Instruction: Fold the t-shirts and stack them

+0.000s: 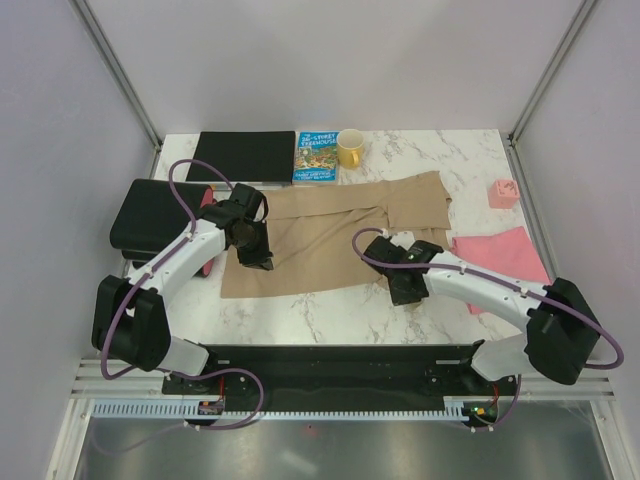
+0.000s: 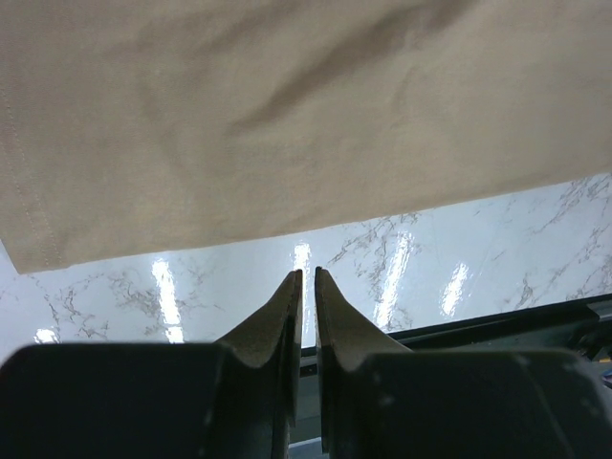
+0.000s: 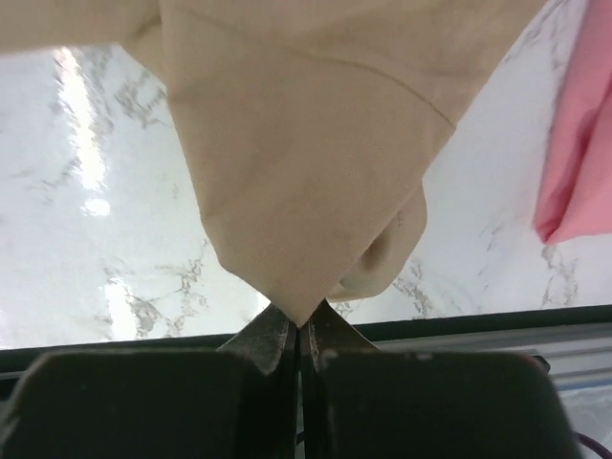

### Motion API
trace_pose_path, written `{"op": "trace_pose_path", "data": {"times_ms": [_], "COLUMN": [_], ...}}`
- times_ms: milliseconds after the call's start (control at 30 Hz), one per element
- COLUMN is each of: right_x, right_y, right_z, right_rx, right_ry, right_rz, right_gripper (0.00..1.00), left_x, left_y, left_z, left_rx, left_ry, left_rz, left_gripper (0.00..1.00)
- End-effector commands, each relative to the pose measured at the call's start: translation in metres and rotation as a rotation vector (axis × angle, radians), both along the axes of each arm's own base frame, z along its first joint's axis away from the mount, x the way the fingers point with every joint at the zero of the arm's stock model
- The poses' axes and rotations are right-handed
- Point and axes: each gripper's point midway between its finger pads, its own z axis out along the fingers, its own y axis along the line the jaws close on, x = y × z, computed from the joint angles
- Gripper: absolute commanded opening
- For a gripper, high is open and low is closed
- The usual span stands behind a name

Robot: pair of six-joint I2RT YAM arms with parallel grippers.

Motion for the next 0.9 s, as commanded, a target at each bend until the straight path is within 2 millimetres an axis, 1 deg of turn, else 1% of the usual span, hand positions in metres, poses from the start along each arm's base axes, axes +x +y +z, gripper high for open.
{"op": "trace_pose_path", "data": {"times_ms": [0,67,100,167,200,233,267,300,333,367,400,433,500,533,567,600,633,667,700,733,767,800,833,867], "right_x": [0.026,0.032,0.04,0.049,0.059,0.064,0.074,0.083,0.089,0.102,0.109,0.119,0.138,0.147,0.155,0.165,0.171,0.178,0.188,0.194,0.206,0.212,0.218,0.229], "right_y": [-0.004,-0.006,-0.003,-0.006,-0.004,-0.006,-0.011,-0.011,-0.016,-0.021,-0.024,-0.032,-0.03,-0.033,-0.029,-0.024,-0.024,-0.02,-0.014,-0.011,-0.001,0.004,0.009,0.016], "right_z": [0.045,0.053,0.062,0.072,0.085,0.09,0.093,0.099,0.098,0.092,0.089,0.079,0.076,0.065,0.062,0.063,0.051,0.047,0.05,0.038,0.041,0.041,0.032,0.038], "right_rx": [-0.021,-0.039,-0.039,-0.061,-0.053,-0.059,-0.075,-0.076,-0.095,-0.116,-0.137,-0.159,-0.151,-0.169,-0.156,-0.144,-0.164,-0.151,-0.139,-0.147,-0.11,-0.1,-0.103,-0.082], "right_ry": [-0.147,-0.162,-0.193,-0.215,-0.256,-0.271,-0.28,-0.299,-0.303,-0.299,-0.292,-0.271,-0.287,-0.265,-0.268,-0.275,-0.242,-0.239,-0.253,-0.228,-0.248,-0.251,-0.236,-0.256], "right_rz": [-0.037,-0.035,-0.037,-0.037,-0.047,-0.049,-0.064,-0.068,-0.073,-0.096,-0.082,-0.105,-0.102,-0.11,-0.11,-0.111,-0.097,-0.094,-0.093,-0.077,-0.07,-0.067,-0.059,-0.055], "right_gripper": [0.0,0.0,0.0,0.0,0.0,0.0,0.0,0.0,0.0,0.0,0.0,0.0,0.0,0.0,0.01,0.01,0.01,0.0,0.0,0.0,0.0,0.0,0.0,0.01], "left_x": [0.001,0.0,0.001,0.0,0.0,0.0,0.0,0.0,0.001,0.001,0.001,0.001,0.002,0.002,0.001,0.0,0.0,0.0,-0.001,-0.002,-0.002,-0.002,-0.002,-0.002], "left_y": [-0.003,-0.002,-0.002,-0.002,-0.002,-0.002,-0.002,-0.002,-0.003,-0.003,-0.004,-0.004,-0.005,-0.005,-0.005,-0.005,-0.004,-0.003,-0.003,-0.003,-0.003,-0.003,-0.002,-0.002], "left_z": [0.008,0.007,0.007,0.007,0.007,0.008,0.008,0.008,0.009,0.008,0.007,0.008,0.008,0.007,0.007,0.007,0.007,0.006,0.005,0.004,0.003,0.003,0.003,0.002], "left_rx": [-0.014,-0.014,-0.015,-0.013,-0.014,-0.014,-0.015,-0.015,-0.018,-0.019,-0.019,-0.02,-0.022,-0.021,-0.022,-0.022,-0.019,-0.016,-0.014,-0.012,-0.011,-0.009,-0.006,-0.006], "left_ry": [-0.043,-0.038,-0.041,-0.041,-0.042,-0.044,-0.044,-0.044,-0.044,-0.039,-0.038,-0.039,-0.037,-0.036,-0.036,-0.033,-0.034,-0.03,-0.03,-0.026,-0.023,-0.02,-0.02,-0.019], "left_rz": [-0.039,-0.04,-0.041,-0.044,-0.044,-0.044,-0.046,-0.046,-0.047,-0.05,-0.05,-0.053,-0.056,-0.059,-0.061,-0.061,-0.062,-0.061,-0.062,-0.065,-0.065,-0.066,-0.065,-0.067], "left_gripper": [0.16,0.16,0.16,0.16,0.16,0.16,0.16,0.16,0.16,0.16,0.16,0.16,0.16,0.16,0.16,0.16,0.16,0.16,0.16,0.16,0.16,0.15,0.15,0.15]}}
